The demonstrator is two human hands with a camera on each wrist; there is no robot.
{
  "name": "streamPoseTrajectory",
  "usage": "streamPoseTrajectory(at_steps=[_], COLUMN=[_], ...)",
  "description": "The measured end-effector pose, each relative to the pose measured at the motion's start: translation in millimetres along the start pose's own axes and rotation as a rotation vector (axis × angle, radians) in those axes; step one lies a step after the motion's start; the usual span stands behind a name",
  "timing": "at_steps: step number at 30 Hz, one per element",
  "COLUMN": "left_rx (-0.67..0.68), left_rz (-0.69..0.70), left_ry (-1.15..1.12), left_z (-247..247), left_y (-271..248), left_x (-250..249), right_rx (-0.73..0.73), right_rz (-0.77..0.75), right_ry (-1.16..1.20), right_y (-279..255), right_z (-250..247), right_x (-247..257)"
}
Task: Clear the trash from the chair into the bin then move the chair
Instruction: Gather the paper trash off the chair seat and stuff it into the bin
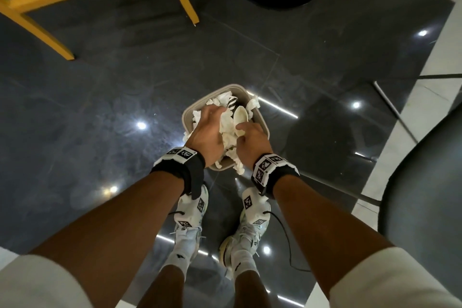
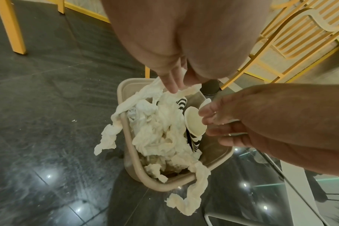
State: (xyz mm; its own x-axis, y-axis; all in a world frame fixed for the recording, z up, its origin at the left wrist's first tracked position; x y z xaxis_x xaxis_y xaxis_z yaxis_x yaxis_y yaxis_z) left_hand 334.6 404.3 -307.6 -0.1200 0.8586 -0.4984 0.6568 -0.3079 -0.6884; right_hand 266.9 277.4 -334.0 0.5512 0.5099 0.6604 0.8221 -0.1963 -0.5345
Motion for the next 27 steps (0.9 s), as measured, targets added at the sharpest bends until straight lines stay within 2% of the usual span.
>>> streamPoseTrajectory(at_steps=[4, 7, 11, 14, 18, 21, 23, 27], left_rx=[0.101, 0.093, 0.016, 0.069, 0.115, 0.127, 0.151, 0.233], left_rz=[-0.013, -0.012, -0.125, -0.25, -0.328, -0.329, -0.279, -0.188], left_ry=[0.04, 0.079, 0.052, 0.083, 0.19, 0.195, 0.28, 0.472], left_z=[3.7, 4.4, 5.2, 1.2, -6.4, -15.6, -26.3, -59.4], left_y=[3.1, -1.0, -11.1, -18.3, -34.8, -64.3, -94.9, -181.6], left_x=[5.0, 4.1, 8.6, 8.1, -3.3, -4.2, -2.2, 7.8], right_rx=[-0.007, -0.009, 0.032, 0.123, 0.18, 0.181, 0.155, 0.162], right_rz=[0.03, 0.05, 0.084, 0.14, 0.136, 0.159, 0.183, 0.246], right_ry=[0.048, 0.056, 0.059, 0.071, 0.054, 0.06, 0.081, 0.162], right_y=[-8.8, -15.5, -28.4, -40.5, -65.6, -108.3, -148.9, -272.0], right_z=[-5.1, -7.7, -11.9, -17.9, -30.1, -46.1, -59.2, -100.4], right_x=[-4.2, -9.3, -17.0, -20.1, -10.4, 2.0, 7.1, 28.3])
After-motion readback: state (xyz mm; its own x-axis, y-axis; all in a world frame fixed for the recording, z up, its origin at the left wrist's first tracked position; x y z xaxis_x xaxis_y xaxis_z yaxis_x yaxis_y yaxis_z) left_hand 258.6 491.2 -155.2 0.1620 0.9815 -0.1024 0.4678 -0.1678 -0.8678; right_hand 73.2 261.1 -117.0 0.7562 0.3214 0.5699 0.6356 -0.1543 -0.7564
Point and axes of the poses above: each hand's wrist, its own y-axis towards the middle knuckle, its own z-axis out of the palm, x = y × z, the point moved 2 cm from there along y, towards the middle knuckle, and after that the axes turned 15 degrees about -z, right-handed, at the moved point
